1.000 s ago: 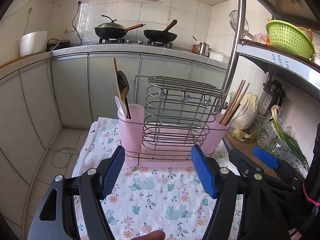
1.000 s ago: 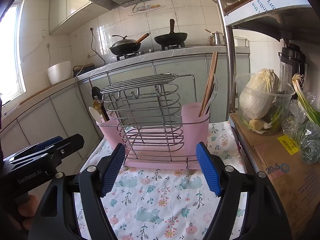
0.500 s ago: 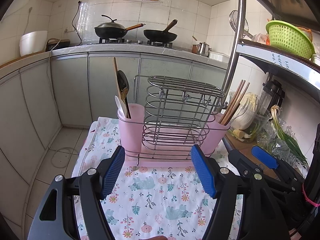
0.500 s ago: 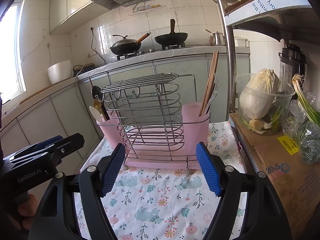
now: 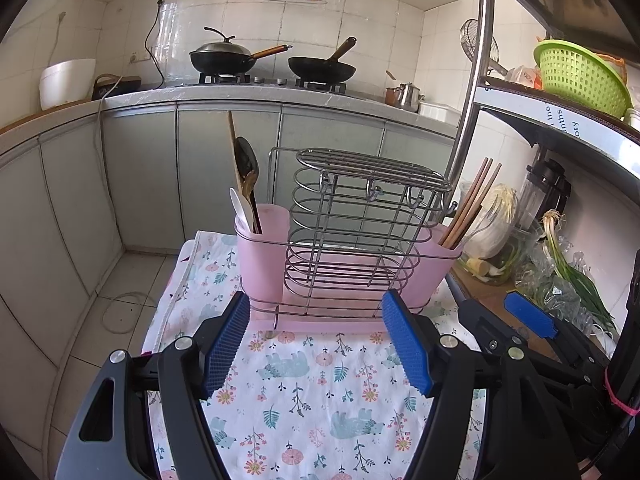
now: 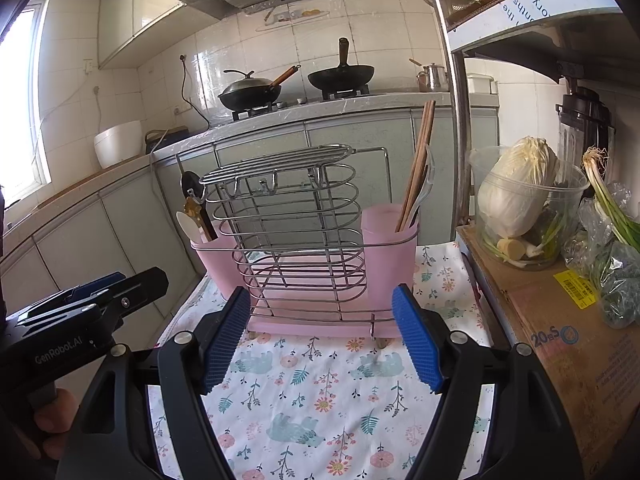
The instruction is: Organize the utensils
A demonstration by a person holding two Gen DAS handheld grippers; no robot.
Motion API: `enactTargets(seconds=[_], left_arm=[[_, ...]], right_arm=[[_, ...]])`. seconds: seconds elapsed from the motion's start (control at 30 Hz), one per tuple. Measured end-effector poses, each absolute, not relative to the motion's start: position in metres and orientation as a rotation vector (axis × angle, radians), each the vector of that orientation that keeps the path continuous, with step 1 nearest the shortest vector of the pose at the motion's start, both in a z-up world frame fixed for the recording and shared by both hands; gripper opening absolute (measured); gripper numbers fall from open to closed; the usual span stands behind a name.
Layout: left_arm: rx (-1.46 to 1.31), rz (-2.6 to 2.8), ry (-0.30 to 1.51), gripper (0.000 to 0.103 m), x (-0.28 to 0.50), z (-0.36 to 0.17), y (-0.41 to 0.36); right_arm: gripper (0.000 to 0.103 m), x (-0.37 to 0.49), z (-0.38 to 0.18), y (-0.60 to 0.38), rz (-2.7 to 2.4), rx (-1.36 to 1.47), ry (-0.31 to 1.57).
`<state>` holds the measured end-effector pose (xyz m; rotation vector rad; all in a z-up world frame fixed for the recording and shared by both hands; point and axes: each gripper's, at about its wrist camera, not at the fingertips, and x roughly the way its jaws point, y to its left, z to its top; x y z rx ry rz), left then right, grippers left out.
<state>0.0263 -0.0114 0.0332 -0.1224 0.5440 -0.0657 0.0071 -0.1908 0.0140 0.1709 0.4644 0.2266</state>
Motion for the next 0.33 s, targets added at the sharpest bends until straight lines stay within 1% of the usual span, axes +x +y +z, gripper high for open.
enactTargets(seconds=[0.33], left_arm=[[-0.128,-0.063,0.558,0.068,0.0299,0.0292,-0.0105]], right_arm=[[0.074,0.0101,0.0107,-0.1925,0.229,0.168,0.477]])
